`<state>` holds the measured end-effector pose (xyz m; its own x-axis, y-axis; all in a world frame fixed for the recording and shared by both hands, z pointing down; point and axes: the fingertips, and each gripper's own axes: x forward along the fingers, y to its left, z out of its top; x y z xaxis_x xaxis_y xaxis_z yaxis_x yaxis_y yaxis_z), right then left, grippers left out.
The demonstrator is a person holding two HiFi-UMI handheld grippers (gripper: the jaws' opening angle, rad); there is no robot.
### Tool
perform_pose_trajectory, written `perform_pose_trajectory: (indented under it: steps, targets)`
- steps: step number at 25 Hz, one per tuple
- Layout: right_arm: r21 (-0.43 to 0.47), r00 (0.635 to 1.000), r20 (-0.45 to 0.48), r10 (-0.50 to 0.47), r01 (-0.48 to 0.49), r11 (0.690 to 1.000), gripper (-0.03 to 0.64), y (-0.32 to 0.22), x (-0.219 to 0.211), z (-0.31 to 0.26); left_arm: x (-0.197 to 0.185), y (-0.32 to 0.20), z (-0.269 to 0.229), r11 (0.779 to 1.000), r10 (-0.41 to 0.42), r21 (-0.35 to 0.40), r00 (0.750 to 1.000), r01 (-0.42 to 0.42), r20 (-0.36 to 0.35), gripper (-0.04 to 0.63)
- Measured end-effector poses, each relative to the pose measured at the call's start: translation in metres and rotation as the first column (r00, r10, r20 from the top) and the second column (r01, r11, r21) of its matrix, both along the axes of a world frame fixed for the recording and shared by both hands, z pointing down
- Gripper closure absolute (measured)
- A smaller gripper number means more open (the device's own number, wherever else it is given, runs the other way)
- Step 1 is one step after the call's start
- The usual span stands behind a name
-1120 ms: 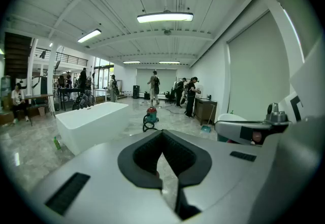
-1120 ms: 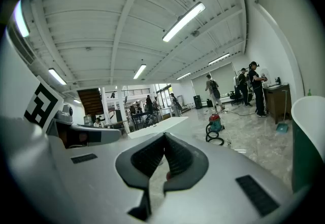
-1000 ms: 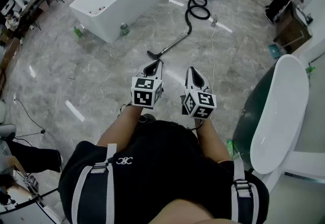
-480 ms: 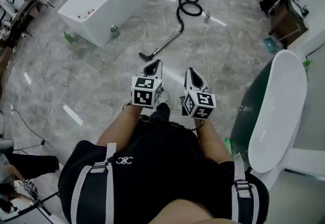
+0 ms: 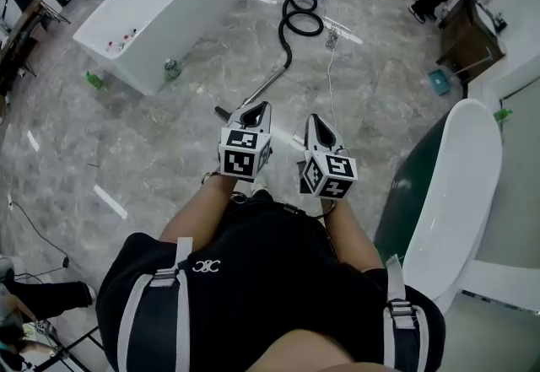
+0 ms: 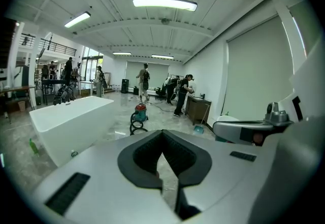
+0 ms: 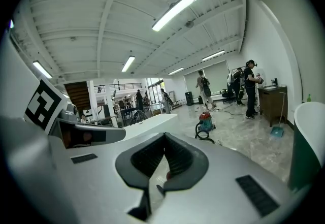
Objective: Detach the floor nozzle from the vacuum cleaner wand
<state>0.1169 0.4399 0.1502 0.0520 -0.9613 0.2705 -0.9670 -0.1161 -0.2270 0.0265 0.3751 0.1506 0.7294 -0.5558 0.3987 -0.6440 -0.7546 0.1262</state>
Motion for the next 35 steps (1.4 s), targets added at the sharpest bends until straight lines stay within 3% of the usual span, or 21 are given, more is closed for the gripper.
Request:
perform_pose_trajectory:
  steps: [9,21,30,35]
  targets:
    - [0.003,0.999,0.030,0.029,-0.029,1.000,0.612,-0.120,0.043,0.000,0.037,-0.124,-0.006,1.000,0.025,0.010,1.000,-0.025,0.019,0.595]
    - [-0.010,0.998,0.021,-0.052,0.052,0.999,0.612,-0.204,0.034,0.005,0.029,-0.200,0.009,0.999,-0.034,-0.026,0.999,0.035,0.012,0.594]
    - [0.023,0.985,0.020,-0.174,0.173,0.985,0.612,-0.308,0.039,0.005,0.020,-0.286,0.018,0.988,-0.155,-0.008,0.988,0.155,0.028,0.594]
    - [0.021,0.955,-0.084,-0.283,0.285,0.958,0.612,-0.384,0.036,0.018,0.017,-0.351,0.033,0.965,-0.261,-0.014,0.965,0.262,0.029,0.595]
